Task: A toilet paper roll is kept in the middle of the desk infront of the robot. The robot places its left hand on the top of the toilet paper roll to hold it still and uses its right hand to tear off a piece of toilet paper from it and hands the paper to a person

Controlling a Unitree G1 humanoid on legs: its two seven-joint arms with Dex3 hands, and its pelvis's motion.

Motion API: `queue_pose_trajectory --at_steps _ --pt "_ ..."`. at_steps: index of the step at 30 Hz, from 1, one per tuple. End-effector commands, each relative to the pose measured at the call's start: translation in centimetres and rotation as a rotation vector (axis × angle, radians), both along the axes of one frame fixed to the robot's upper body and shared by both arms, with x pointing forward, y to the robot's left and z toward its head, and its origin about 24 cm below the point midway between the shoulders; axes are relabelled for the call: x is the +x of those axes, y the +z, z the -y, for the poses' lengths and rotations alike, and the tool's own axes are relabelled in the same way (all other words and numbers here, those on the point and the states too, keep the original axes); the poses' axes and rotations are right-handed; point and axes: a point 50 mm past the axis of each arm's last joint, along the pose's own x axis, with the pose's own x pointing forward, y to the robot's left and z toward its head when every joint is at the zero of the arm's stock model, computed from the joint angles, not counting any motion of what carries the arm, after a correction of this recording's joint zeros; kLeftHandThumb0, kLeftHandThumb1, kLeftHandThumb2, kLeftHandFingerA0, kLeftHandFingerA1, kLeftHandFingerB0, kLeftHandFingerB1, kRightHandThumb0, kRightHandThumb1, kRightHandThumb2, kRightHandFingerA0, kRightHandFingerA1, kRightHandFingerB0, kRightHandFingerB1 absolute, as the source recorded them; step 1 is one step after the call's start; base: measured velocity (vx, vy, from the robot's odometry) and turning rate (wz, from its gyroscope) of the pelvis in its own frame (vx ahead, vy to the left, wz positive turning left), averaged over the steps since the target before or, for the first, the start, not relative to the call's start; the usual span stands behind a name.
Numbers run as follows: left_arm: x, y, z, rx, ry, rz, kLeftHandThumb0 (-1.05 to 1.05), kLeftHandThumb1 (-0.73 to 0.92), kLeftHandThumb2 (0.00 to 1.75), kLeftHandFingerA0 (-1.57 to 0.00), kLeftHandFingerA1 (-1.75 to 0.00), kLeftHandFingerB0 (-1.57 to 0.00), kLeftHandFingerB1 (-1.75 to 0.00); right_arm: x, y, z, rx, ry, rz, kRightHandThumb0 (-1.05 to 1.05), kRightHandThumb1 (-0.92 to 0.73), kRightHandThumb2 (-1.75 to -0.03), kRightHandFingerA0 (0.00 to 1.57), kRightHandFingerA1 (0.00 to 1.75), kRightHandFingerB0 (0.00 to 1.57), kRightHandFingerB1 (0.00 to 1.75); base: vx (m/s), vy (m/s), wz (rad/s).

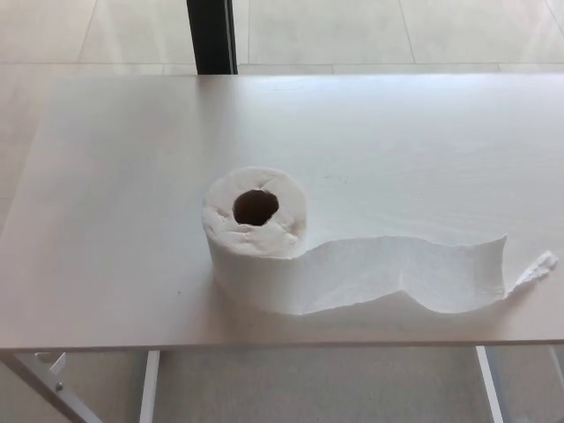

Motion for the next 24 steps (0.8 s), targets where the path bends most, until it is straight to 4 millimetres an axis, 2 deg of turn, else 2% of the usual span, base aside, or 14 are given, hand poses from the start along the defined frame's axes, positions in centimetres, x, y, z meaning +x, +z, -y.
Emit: queue_pose_trajectory --at_steps 1,4,5,6,8,9,12,13,14,20,21,22,23,24 --pt "2.1 2.9 -2.4 0.005 0.370 0.433 -0.54 0.53 0.89 -0.65 -0.79 -0.41 -0.64 2.3 2.7 0.7 0.040 -0.012 0.313 -0.64 -0.67 -0.61 0.33 0.42 0.14 0.26 0.00 0.000 0.00" --pt "5.1 6.3 -4.3 0.125 0.352 0.589 -0.54 0.74 0.64 -0.61 -0.76 -0.35 -0.56 5.0 6.3 1.3 -0.029 -0.031 0.617 -0.74 -0.56 -0.85 0.40 0.54 0.09 0.33 0.00 0.000 0.00" --pt "6.2 7.3 -4.6 0.176 0.336 0.620 -0.56 0.73 0.63 -0.78 -1.02 -0.61 -0.68 5.6 7.2 1.2 -0.043 0.005 0.673 -0.68 -0.55 -0.87 0.36 0.57 0.06 0.35 0.00 0.000 0.00" --pt "7.8 8.8 -4.8 0.218 0.293 0.668 -0.58 0.76 0.63 -0.84 -1.00 -0.56 -0.57 6.5 8.5 1.0 -0.051 0.031 0.758 -0.66 -0.63 -0.60 0.43 0.48 0.15 0.26 0.00 0.000 0.00" --pt "9.8 11.1 -4.8 0.274 0.178 0.734 -0.57 0.63 1.05 -0.80 -0.85 -0.44 -0.62 7.9 10.1 0.6 -0.063 0.090 0.846 -0.64 -0.64 -0.60 0.45 0.51 0.15 0.27 0.00 0.000 0.00" --pt "12.3 14.4 -4.3 0.294 0.125 0.833 -0.69 0.74 0.62 -0.75 -0.78 -0.52 -0.51 9.5 12.1 -0.1 -0.099 0.159 0.894 -0.80 -0.51 -0.87 0.38 0.60 0.13 0.40 0.00 0.000 0.00" --pt "14.8 18.3 -2.8 0.341 0.042 0.945 -0.76 0.73 0.62 -0.94 -0.84 -0.55 -0.55 11.1 14.1 -1.1 -0.107 0.228 0.979 -0.80 -0.50 -0.86 0.38 0.63 0.15 0.41 0.00 0.000 0.00" --pt "16.0 20.3 -2.1 0.353 -0.013 0.996 -0.83 0.72 0.62 -0.87 -0.79 -0.59 -0.62 12.1 15.3 -1.8 -0.138 0.281 1.009 -0.75 -0.61 -0.58 0.35 0.62 0.24 0.34 0.00 0.000 0.00" --pt "18.3 24.9 0.2 0.432 -0.111 1.084 -0.94 0.71 0.62 -0.94 -0.77 -0.62 -0.70 14.2 17.4 -3.7 -0.145 0.396 1.101 -0.74 -0.58 -0.58 0.37 0.57 0.29 0.34 0.00 0.000 0.00" --pt "21.4 32.5 7.4 0.469 -0.398 1.363 -0.71 0.76 0.63 -0.54 -0.63 -0.53 -0.47 18.3 21.0 -10.3 -0.114 0.685 1.175 -0.61 -0.46 -0.80 0.36 0.53 0.28 0.44 0.00 0.000 0.00" --pt "22.1 33.8 8.8 0.489 -0.454 1.401 -0.63 0.79 0.65 -0.93 -1.33 -0.40 -0.53 19.1 21.2 -11.7 -0.116 0.751 1.156 -0.49 -0.58 -0.57 0.39 0.46 0.32 0.32 0.00 0.000 0.00" --pt "22.6 35.4 10.6 0.519 -0.523 1.447 -0.63 0.79 0.65 -0.93 -1.33 -0.40 -0.53 19.9 21.5 -13.6 -0.118 0.834 1.133 -0.49 -0.58 -0.57 0.39 0.46 0.32 0.32 0.00 0.000 0.00" --pt "23.0 36.4 11.9 0.552 -0.570 1.470 -0.56 0.81 0.63 -0.55 -0.82 -0.38 -0.54 20.5 21.4 -14.9 -0.117 0.889 1.116 -0.46 -0.60 -0.59 0.38 0.45 0.29 0.33 0.00 0.000 0.00" --pt "23.4 37.2 13.0 0.588 -0.614 1.487 -0.56 0.81 0.63 -0.55 -0.82 -0.38 -0.54 21.0 21.3 -16.0 -0.116 0.938 1.101 -0.46 -0.60 -0.59 0.38 0.45 0.29 0.33 0.00 0.000 0.00"
